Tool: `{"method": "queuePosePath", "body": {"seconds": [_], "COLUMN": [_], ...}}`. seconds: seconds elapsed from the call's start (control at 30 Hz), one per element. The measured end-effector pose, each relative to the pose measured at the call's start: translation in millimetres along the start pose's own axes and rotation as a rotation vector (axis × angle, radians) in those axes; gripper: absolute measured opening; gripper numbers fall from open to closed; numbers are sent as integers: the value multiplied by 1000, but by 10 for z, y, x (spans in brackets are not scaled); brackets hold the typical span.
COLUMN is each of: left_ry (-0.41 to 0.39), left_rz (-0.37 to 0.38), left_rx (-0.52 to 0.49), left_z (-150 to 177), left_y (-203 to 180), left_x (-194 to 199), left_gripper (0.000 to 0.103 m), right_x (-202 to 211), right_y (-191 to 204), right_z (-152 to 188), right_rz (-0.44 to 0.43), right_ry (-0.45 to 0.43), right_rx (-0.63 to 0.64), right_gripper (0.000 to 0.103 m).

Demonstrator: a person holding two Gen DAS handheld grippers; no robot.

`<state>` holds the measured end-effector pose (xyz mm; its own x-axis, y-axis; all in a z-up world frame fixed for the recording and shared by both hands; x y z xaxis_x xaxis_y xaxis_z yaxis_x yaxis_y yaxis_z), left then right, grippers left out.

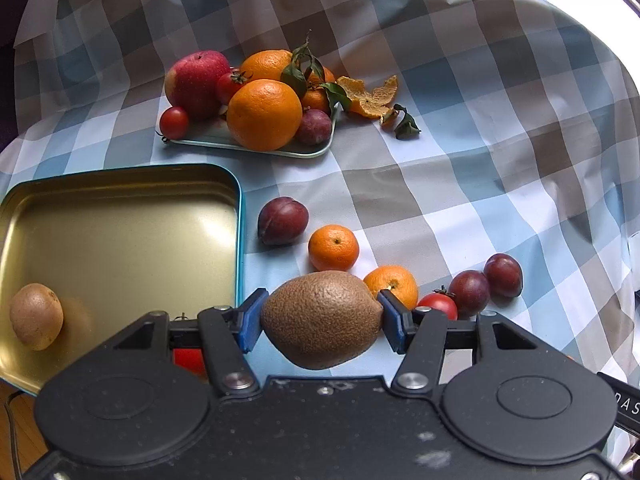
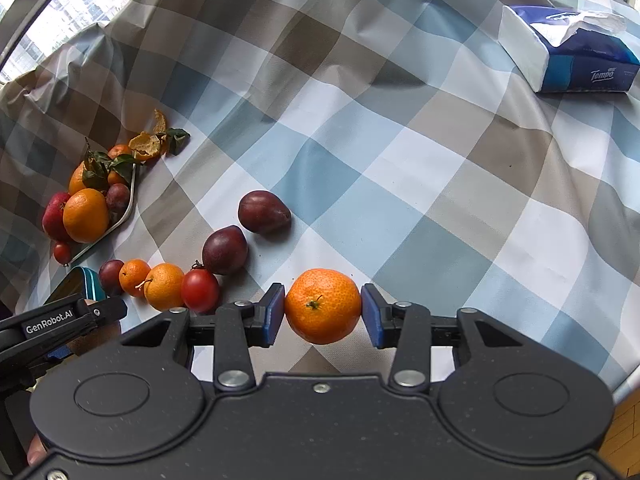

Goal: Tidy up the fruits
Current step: 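Carry the kiwi in the left tool and the tangerine in the right tool toward the tray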

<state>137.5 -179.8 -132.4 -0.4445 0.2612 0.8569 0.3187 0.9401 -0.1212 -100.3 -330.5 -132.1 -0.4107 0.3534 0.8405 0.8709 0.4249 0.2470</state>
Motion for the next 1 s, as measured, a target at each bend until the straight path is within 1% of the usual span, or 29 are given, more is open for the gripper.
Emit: {"method": "queuePosePath", "body": {"seconds": [0.23, 0.5, 1.0], "left_ry": [-51, -73, -84], "left_rz": [-65, -99, -192], "left_rx": [3, 24, 118], "left_z": [-43, -62, -81], "left_y": [194, 459, 1295], "left_x": [126, 190, 257], "left_gripper": [59, 59, 59], "right_x": [4, 4, -76], "right_y": [131, 378, 1094], "right_z": [52, 57, 198], "right_rz": [2, -18, -76], "right_ry": [-6, -20, -16], "right_rx": [46, 93, 220], "right_gripper": [51, 51, 51]}}
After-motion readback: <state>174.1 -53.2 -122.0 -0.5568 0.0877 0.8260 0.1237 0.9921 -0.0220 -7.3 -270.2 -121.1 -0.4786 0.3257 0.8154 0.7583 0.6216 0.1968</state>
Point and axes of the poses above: each gripper's, at about its wrist camera, not at the fingertips, and x roughly against the way its jaws point, y to its left, z to its underside, the point moved 8 cm from there along -x, roughly the way its jaws point, and after that the axes turned 1 degree about z, right-handed, at the moved point
